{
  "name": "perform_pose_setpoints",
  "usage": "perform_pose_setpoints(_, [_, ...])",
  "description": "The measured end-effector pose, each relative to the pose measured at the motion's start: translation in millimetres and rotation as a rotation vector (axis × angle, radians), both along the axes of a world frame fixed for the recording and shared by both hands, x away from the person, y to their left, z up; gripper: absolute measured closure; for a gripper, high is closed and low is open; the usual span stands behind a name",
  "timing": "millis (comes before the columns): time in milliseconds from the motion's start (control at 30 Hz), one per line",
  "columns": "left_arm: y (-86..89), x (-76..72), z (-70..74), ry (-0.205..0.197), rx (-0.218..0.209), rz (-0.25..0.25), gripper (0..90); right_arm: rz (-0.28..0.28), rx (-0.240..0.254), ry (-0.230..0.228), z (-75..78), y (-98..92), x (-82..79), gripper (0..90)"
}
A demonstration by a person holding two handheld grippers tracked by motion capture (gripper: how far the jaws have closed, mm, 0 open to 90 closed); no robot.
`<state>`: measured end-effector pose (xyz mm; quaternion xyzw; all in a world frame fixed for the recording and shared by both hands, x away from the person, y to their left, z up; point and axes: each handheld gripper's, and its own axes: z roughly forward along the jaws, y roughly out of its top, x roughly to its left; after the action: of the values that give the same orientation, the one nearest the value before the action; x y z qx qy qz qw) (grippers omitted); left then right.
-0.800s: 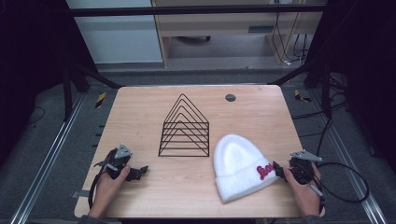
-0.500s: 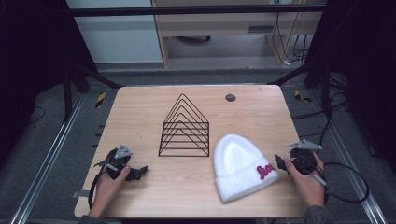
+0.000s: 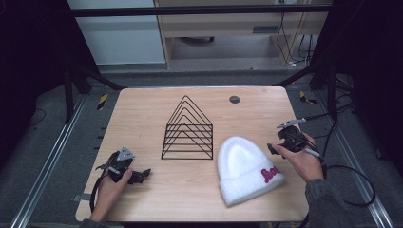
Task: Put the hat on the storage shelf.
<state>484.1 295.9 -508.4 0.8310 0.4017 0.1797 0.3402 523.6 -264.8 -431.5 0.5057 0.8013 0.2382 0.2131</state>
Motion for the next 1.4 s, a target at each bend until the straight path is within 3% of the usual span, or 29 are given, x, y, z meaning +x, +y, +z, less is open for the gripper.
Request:
perform_pose_setpoints(233, [0.0, 0.0, -0.1, 0.000, -0.001, 0.000, 0.0, 0.092, -0.012, 0.043, -1.0, 27.5, 18.7, 42.0])
perform_pose_setpoints(400, [0.0, 0.0, -0.1, 0.000, -0.001, 0.000, 0.0, 0.150, 0.000, 0.074, -3.3, 50.4, 31.1, 44.6])
perform_pose_setpoints(733, [0.0, 0.0, 0.0, 0.000, -0.001, 0.000, 0.0, 0.192, 0.021, 0.091, -8.9, 78.7, 43.5, 35.6])
perform_pose_setpoints(900, [0.0, 0.0, 0.0, 0.000, -0.001, 0.000, 0.0, 0.212, 0.025, 0.124, -17.7, 89.9, 49.7, 28.2])
perform_pose_setpoints(1100, [0.0, 0.0, -0.1, 0.000, -0.001, 0.000, 0.0, 0.215, 0.015, 0.147, -26.3, 95.1, 55.3, 28.2])
perform_pose_setpoints(1400, [-0.2, 0.0, -0.2, -0.001, -0.004, 0.002, 0.0, 0.261, 0.037, 0.199, -30.5, 98.0, 56.5, 60.2])
